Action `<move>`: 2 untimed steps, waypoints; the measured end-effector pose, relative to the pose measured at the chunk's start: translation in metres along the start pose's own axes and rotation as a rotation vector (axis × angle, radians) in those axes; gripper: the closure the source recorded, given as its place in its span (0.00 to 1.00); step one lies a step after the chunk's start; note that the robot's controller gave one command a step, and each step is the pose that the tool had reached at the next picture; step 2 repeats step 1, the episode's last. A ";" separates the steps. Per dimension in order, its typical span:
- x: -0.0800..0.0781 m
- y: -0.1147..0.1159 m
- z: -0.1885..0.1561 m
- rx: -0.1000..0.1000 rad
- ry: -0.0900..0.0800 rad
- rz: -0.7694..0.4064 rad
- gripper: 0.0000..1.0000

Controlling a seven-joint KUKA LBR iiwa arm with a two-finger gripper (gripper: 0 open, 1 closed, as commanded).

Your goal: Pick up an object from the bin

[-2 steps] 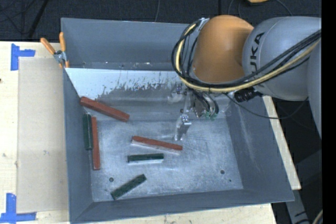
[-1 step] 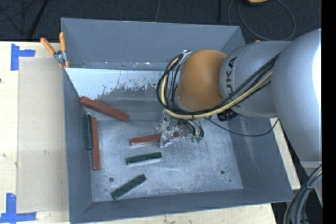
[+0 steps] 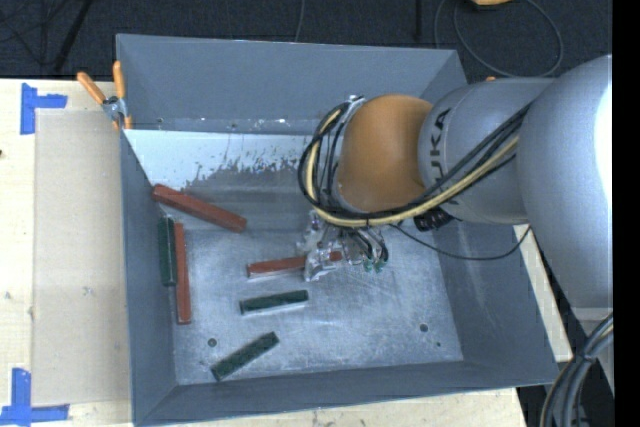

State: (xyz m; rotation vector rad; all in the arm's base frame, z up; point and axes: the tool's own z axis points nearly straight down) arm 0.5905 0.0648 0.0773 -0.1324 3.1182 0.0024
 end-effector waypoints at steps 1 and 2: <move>0.006 0.003 -0.196 -0.002 0.022 -0.152 1.00; 0.006 0.003 -0.196 -0.002 0.022 -0.152 1.00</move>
Offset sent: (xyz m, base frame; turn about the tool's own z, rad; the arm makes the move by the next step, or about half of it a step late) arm 0.0000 0.0000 0.0000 0.0000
